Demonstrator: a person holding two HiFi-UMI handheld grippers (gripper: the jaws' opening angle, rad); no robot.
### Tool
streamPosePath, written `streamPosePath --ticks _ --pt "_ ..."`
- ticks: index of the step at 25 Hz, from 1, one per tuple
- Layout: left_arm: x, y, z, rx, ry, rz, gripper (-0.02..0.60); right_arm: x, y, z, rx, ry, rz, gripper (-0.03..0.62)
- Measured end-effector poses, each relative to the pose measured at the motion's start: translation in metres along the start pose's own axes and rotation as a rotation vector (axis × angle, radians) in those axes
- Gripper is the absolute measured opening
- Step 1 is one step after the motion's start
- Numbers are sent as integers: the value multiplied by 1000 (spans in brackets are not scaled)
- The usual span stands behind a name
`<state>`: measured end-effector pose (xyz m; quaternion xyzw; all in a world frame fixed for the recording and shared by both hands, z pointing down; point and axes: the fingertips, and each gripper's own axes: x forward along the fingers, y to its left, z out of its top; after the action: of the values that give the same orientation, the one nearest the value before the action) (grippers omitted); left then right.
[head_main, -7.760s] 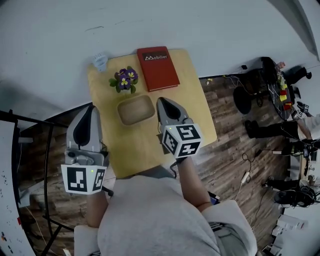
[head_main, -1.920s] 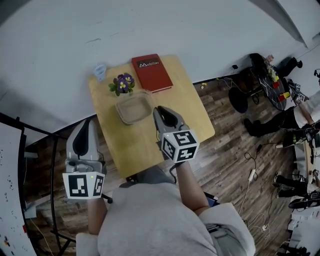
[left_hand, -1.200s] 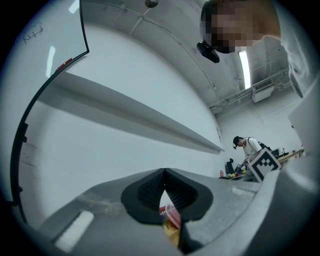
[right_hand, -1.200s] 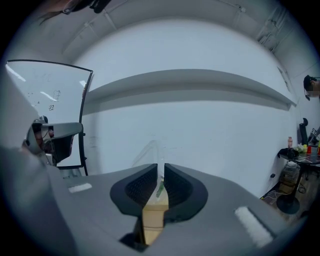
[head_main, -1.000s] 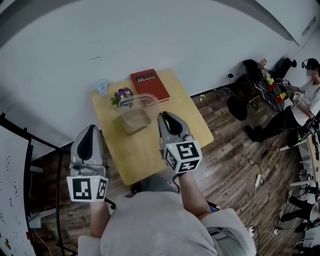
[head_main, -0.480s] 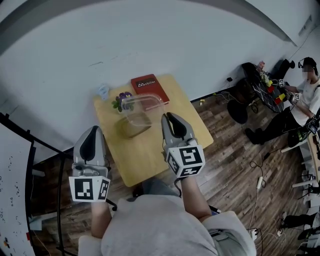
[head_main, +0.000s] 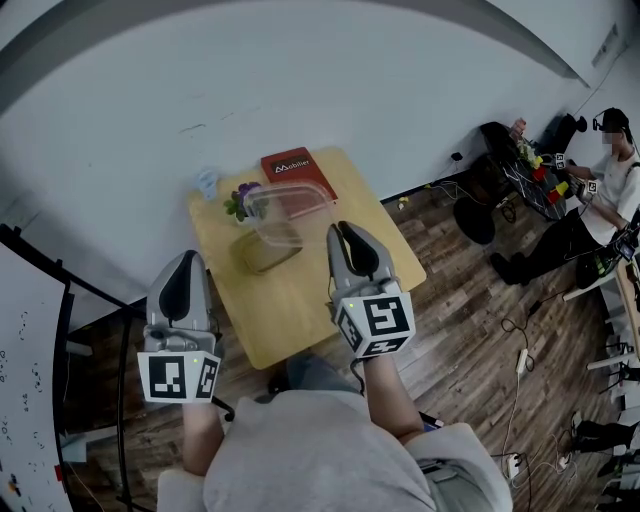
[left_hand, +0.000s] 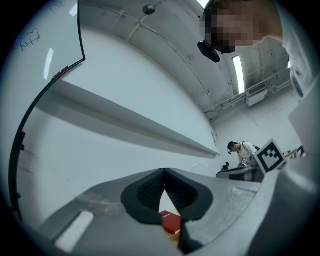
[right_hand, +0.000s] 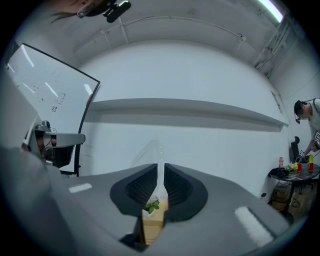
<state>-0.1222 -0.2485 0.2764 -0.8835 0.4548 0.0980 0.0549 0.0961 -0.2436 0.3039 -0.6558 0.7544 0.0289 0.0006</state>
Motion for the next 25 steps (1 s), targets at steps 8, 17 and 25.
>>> streamPosePath --ticks 8,17,25 --pt "-7 -3 6 7 -9 -12 5 -14 0 11 -14 -48 -35 41" --pt "-13 -7 8 10 -3 -19 5 -28 1 20 -33 -83 -63 41" --pt "-15 -6 -3 7 40 -14 5 -35 2 20 -38 -95 -73 41"
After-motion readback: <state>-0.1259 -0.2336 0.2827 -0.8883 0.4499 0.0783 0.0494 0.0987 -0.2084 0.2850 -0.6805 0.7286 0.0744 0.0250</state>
